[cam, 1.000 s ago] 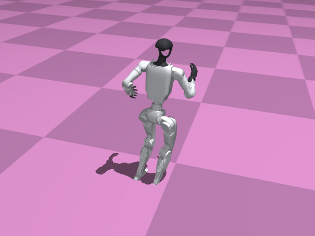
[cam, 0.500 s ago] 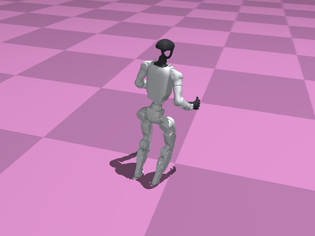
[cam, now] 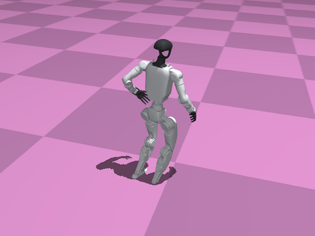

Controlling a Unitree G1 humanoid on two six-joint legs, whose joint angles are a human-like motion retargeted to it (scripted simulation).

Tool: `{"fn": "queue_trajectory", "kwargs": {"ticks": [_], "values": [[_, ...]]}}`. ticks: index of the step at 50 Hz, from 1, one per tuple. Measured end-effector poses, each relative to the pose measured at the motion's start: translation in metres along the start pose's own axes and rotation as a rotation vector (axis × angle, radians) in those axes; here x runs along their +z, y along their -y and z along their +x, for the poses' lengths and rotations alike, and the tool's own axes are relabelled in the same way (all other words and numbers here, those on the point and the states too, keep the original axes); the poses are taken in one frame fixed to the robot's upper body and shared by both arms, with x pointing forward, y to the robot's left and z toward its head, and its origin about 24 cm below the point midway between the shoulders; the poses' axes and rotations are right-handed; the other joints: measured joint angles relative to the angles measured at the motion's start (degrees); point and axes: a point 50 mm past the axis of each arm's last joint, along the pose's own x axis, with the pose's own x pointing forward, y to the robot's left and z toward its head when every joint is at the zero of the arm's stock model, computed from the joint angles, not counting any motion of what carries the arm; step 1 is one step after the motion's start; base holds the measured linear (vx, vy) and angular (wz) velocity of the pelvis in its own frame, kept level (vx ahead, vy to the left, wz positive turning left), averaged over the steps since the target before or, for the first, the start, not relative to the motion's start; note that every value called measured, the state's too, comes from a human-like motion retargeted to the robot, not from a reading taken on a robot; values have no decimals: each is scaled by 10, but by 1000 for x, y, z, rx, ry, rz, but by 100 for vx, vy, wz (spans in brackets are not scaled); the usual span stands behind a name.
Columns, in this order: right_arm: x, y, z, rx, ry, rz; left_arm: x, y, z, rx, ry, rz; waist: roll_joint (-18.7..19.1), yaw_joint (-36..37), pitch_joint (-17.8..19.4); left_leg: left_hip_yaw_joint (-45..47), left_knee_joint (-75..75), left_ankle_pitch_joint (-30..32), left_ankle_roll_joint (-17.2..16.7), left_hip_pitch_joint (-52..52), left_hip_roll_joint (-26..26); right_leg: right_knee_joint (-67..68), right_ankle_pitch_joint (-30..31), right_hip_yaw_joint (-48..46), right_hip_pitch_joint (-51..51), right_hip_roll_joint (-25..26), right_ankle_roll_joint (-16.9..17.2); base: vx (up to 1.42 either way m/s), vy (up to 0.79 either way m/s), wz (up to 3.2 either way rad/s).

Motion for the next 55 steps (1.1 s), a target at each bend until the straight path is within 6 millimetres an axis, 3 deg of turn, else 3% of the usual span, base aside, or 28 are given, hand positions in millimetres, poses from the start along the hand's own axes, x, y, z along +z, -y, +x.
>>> {"fn": "queue_trajectory", "kwargs": {"ticks": [5, 7, 10, 13, 15, 23, 28, 33, 38, 44, 50, 55], "values": [[-39, -23, -9, 104, -182, 43, 15, -4, 7, -53, 47, 12, 12, -11, -3, 8, 16, -16, -2, 8, 11, 1, -5, 12, 8, 12, -1, 7, 2, -35], [-43, -22, -9, 111, -204, 76, 32, -10, 15, -75, 93, 41, 12, -15, -9, 13, -30, -9, 1, 29, 8, -73, 25, 18, 40, 14, -1, 13, 4, -30], [-50, -29, -12, 121, -228, 110, 50, -10, 26, -92, 157, 73, 20, -38, -12, 25, -26, -21, -6, 40, 21, -55, 18, 24, 40, 22, -5, 4, 2, -35], [-50, -29, -11, 109, -227, 154, 73, -11, 43, -99, 233, 99, 23, -65, -21, 41, -47, -23, -11, 55, 24, -47, 14, 29, 36, 23, -6, 6, 2, -30], [-44, -16, -6, 64, -207, 191, 99, -12, 70, -97, 306, 126, 13, -77, -30, 52, -151, 15, -7, 93, -7, -86, 28, 33, 43, 1, 1, 10, 4, -19], [-39, -18, -2, 10, -184, 213, 157, -11, 115, -19, 442, 200, 9, -141, -36, 88, -169, 27, -25, 129, -9, -10, 2, 38, 27, -11, 6, -2, -1, -25], [-35, -10, -2, -46, -156, 198, 190, -15, 126, 80, 544, 197, -3, -159, -30, 101, -202, 43, -25, 146, -29, 31, -17, 44, 7, -28, 11, 0, 0, 0], [-37, -1, -7, -106, -152, 179, 198, -26, 121, 194, 609, 122, -19, -168, -22, 109, -239, 61, -24, 160, -51, 68, -34, 54, -14, -45, 15, 0, 0, 0], [-46, 7, -14, -162, -189, 154, 170, -42, 108, 314, 553, 40, -32, -168, -13, 112, -274, 78, -22, 173, -71, 96, -47, 63, -30, -58, 20, 0, 0, 0], [-62, 11, -21, -203, -274, 140, 91, -49, 90, 394, 282, -21, -42, -159, -2, 109, -289, 85, -16, 181, -85, 115, -60, 71, -37, -68, 23, 0, 0, 0], [-75, 10, -27, -247, -352, 174, 3, -34, 57, 359, -43, -65, -45, -139, 14, 100, -245, 71, -11, 167, -81, 118, -64, 69, -29, -69, 23, 0, 0, 0], [-84, 8, -31, -287, -403, 212, -44, -14, 23, 303, -204, -133, -39, -114, 24, 91, -181, 47, -10, 140, -61, 97, -54, 60, -14, -57, 24, 0, 0, 0]]}}
